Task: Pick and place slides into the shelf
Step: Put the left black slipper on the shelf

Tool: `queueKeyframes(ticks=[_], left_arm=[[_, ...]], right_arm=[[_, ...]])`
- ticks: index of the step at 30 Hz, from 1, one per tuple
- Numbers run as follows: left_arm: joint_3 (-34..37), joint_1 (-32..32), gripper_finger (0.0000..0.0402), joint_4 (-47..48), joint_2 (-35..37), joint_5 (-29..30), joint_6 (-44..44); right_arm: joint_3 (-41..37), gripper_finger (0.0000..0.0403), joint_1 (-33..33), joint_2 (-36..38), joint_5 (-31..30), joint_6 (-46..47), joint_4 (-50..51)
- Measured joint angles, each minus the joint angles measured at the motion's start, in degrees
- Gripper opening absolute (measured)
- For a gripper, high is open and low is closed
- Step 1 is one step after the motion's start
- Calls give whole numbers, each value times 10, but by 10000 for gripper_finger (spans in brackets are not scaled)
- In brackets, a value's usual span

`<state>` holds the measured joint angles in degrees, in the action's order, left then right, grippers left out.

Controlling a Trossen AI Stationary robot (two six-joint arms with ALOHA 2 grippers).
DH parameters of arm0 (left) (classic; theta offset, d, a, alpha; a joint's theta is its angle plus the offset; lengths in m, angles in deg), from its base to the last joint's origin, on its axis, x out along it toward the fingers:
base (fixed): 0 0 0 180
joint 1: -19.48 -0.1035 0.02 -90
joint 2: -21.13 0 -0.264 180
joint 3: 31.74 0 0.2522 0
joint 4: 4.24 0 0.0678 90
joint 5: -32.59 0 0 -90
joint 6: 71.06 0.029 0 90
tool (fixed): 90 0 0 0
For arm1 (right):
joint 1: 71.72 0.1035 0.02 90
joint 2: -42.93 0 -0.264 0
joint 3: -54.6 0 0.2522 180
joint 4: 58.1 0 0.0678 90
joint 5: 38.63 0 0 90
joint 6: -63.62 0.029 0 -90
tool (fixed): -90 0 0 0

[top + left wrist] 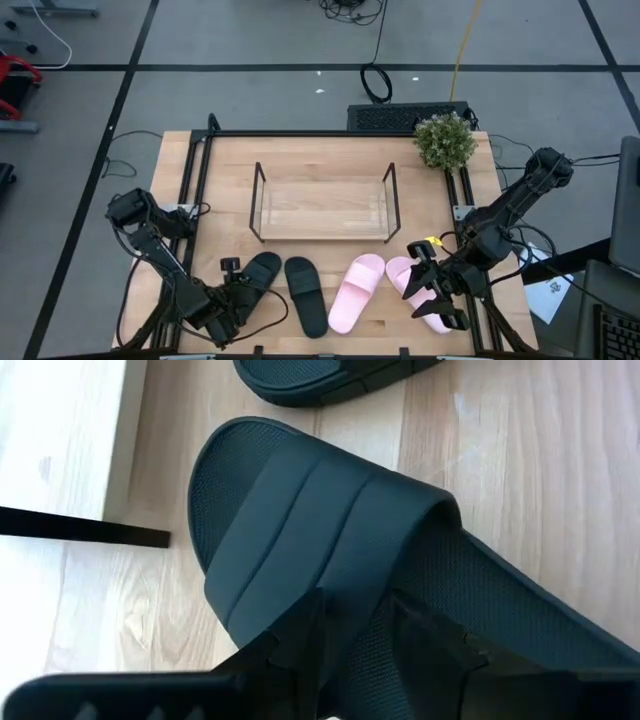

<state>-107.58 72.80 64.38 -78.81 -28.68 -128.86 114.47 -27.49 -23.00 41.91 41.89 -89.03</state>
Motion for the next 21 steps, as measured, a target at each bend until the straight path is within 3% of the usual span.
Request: queueKeyframes(ticks=[6,13,21], left_arm=[[-6,0,120,-17,0,-1,0],[-13,1,120,-17,0,-2,2],[-14,1,120,-18,0,-2,2]], right_arm=[[0,164,0,0,-1,0,0],[0,164,0,0,-72,-1,7],[0,164,0,0,-71,-2,9]])
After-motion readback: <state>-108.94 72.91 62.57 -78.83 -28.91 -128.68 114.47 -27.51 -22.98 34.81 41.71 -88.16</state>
